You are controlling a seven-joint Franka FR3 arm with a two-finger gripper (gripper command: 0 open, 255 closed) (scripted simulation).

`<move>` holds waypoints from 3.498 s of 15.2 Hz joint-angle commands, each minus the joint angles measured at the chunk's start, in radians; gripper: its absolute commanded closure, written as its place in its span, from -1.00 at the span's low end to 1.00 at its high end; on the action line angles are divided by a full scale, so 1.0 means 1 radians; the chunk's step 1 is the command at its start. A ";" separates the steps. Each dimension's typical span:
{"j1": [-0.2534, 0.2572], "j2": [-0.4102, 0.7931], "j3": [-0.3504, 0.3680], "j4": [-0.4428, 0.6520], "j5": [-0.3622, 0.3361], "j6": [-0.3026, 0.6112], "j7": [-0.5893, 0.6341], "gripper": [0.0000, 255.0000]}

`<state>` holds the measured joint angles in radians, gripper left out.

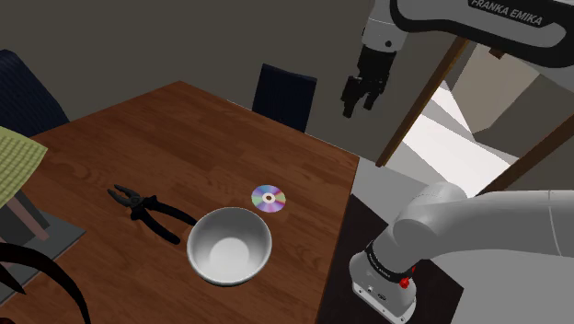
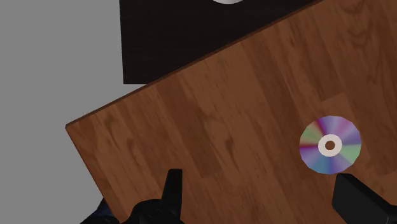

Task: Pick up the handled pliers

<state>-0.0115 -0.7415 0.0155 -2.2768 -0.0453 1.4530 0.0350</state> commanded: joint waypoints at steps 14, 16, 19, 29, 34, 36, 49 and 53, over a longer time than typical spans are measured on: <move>0.074 0.231 0.234 -0.004 0.140 0.235 0.267 -1.00; 0.083 0.283 0.269 0.014 0.149 0.270 0.307 -1.00; 0.093 0.368 0.320 0.049 0.154 0.321 0.370 -1.00; 0.135 0.709 0.466 0.246 0.071 0.451 0.603 -1.00; 0.186 0.907 0.502 0.394 -0.021 0.477 0.727 -1.00; 0.217 0.989 0.506 0.464 -0.061 0.477 0.772 -1.00; 0.435 1.434 0.460 0.945 -0.228 0.408 0.920 -1.00; 0.435 1.453 0.454 0.920 -0.237 0.450 0.924 -1.00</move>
<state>0.4240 0.7068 0.4713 -1.3513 -0.2799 1.8932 0.9583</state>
